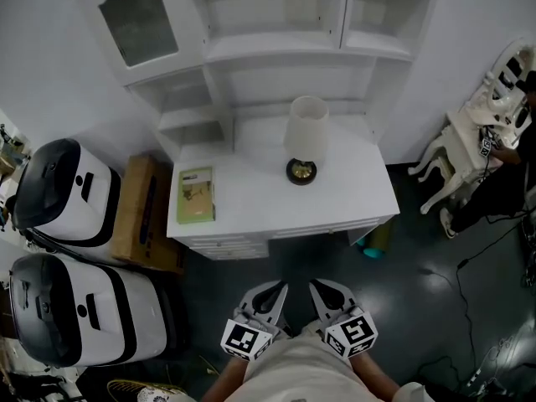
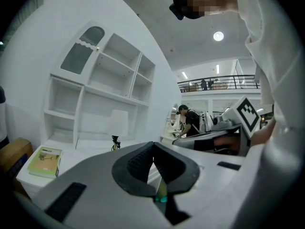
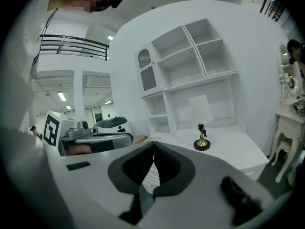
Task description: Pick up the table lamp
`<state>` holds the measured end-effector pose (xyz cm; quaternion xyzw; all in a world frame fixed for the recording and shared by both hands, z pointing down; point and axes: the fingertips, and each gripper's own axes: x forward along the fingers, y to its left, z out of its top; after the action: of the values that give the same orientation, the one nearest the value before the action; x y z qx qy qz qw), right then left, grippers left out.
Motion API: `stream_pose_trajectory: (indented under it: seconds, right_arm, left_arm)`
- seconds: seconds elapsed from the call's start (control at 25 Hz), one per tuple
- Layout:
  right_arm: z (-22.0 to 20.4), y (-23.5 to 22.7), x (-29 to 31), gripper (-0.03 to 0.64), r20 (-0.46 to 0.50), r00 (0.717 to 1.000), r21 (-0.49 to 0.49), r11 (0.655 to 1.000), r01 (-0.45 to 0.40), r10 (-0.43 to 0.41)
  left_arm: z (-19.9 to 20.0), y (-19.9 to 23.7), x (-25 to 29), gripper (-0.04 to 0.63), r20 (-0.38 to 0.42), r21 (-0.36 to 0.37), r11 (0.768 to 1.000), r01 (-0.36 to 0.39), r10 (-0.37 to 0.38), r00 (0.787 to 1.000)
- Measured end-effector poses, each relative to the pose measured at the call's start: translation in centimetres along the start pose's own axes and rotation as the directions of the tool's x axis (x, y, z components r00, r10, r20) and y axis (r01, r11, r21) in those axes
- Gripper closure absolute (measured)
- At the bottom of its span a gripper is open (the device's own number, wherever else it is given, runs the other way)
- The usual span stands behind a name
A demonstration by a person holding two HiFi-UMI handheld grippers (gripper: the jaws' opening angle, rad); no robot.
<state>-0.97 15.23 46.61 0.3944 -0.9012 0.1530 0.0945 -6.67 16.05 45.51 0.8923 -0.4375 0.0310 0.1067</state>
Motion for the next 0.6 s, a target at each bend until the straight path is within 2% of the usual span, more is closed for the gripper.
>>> stream_pose_trajectory:
  seconds: [0.12,0.2,0.4,0.6]
  right_arm:
    - [0.0,-0.3,1.0,0.604,0.002,0.997,0.012,0.997,0.075,-0.075]
    - [-0.1,0.2,1.7,0.604,-0.009,0.996,0.002,0.996,0.090,-0.090]
    - [-0.7,1.9,2.9,0.604,-0.029,0.998,0.012,0.998,0.055,-0.054]
    - [-0.6,1.4,3.7,0.604,-0.019,0.999,0.048,0.998,0.050,-0.049]
  left_arm:
    - [-0.4,1.2,-0.6,0.584,-0.009,-0.014,1.000,0.028,-0.028,1.000]
    - [-0.9,2.2,-0.8,0.584,-0.021,-0.020,0.999,0.045,-0.045,0.999]
    - [-1.4,4.1,-1.2,0.584,-0.028,-0.030,0.998,0.055,-0.056,0.998]
    - [-1.4,5.0,-0.4,0.584,-0.031,-0.045,0.997,0.056,-0.058,0.998]
